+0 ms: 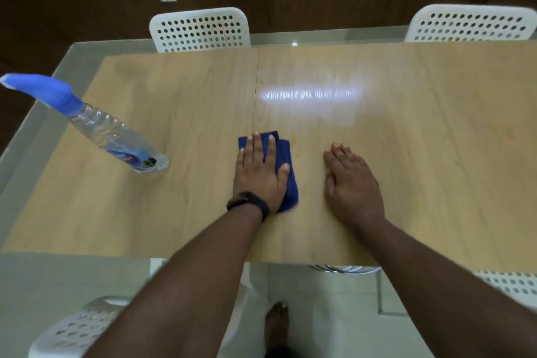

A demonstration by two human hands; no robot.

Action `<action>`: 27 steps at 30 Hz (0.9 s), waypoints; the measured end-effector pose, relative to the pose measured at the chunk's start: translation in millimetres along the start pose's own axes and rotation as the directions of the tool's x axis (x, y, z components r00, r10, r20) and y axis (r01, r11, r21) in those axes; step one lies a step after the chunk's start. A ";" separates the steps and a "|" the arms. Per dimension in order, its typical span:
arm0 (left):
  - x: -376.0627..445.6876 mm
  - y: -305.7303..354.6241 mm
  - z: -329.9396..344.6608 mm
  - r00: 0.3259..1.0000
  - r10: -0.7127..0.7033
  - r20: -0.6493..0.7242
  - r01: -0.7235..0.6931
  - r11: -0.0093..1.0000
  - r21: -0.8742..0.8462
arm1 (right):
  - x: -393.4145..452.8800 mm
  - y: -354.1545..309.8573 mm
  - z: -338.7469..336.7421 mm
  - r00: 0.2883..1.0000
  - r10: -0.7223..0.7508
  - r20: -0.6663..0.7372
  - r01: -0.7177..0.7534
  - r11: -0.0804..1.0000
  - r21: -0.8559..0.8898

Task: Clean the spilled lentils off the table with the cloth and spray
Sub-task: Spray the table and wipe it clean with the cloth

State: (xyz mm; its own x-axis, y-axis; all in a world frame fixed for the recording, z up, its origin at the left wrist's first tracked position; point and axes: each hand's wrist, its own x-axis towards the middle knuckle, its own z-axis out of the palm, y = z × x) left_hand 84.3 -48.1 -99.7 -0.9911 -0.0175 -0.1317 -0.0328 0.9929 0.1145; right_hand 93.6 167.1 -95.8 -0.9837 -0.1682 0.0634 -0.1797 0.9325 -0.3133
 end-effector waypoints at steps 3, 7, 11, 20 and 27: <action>72.5 5.6 -11.1 1.000 0.025 0.001 -0.025 1.000 -0.002 | 2.9 2.7 5.2 1.000 -0.016 -0.020 0.017 1.000 0.012; 108.5 31.2 -9.5 0.995 0.101 0.022 -0.101 0.995 0.024 | 4.7 7.2 9.5 0.999 0.014 -0.034 -0.013 1.000 0.026; 52.4 54.7 0.5 0.971 0.237 0.030 -0.238 0.971 0.030 | 3.7 5.4 5.7 0.998 0.045 -0.037 -0.044 0.998 0.046; 66.9 1.3 -10.2 0.980 0.201 0.004 -0.201 0.979 0.026 | 3.3 2.6 3.9 0.996 0.086 -0.019 -0.087 0.996 -0.038; 173.0 34.6 -26.6 0.995 0.096 0.014 -0.096 0.995 0.017 | 8.9 7.4 10.8 0.995 0.100 -0.018 -0.101 0.995 -0.025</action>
State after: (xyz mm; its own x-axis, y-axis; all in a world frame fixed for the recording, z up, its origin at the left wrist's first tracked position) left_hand -91.7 -20.0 -92.4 -0.9878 0.0795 -0.1341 0.0649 0.9918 0.1099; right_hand 83.4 169.1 -107.8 -0.9965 -0.0679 0.0488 -0.0793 0.9526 -0.2939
